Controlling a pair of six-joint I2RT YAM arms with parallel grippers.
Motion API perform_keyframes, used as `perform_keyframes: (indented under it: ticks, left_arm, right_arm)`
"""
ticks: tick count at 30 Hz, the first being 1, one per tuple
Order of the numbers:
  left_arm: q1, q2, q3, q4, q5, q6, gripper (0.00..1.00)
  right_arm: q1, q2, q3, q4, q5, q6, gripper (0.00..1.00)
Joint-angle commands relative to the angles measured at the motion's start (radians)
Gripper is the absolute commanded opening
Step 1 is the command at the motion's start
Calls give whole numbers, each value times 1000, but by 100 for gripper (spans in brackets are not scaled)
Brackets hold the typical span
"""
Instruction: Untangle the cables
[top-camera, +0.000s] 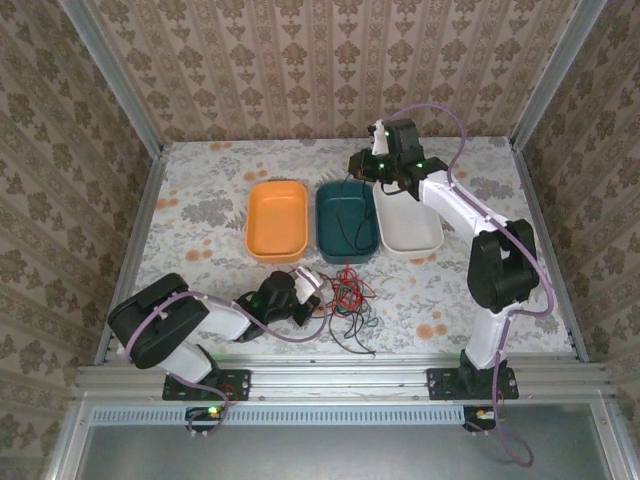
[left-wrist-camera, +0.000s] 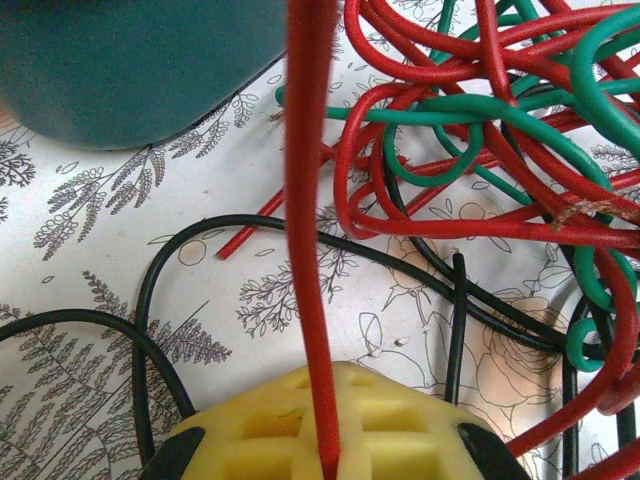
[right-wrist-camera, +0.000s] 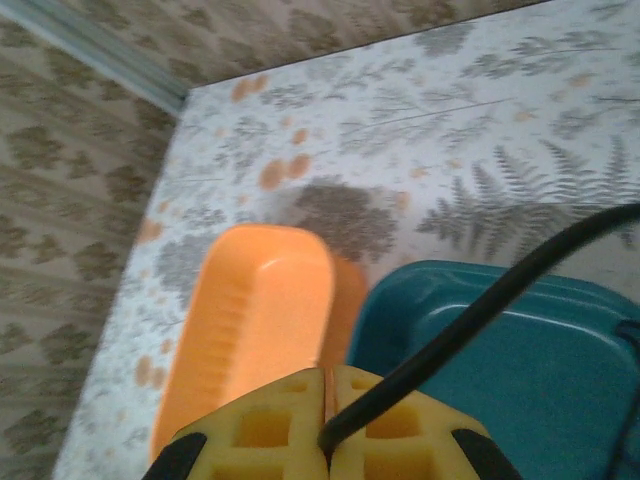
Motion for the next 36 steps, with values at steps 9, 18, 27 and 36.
perform_keyframes:
  ticks: [9, 18, 27, 36]
  left_arm:
    - [-15, 8, 18, -23, -25, 11, 0]
    - [-17, 11, 11, -11, -33, 12, 0]
    - [-18, 6, 4, -10, -43, 11, 0]
    - [-17, 27, 16, -17, -42, 9, 0]
  right_arm:
    - [65, 20, 63, -198, 243, -133, 0]
    - [98, -25, 62, -209, 249, -269, 0]
    - [14, -15, 123, -289, 88, -488, 0]
    - [-6, 70, 125, -127, 89, -551, 0]
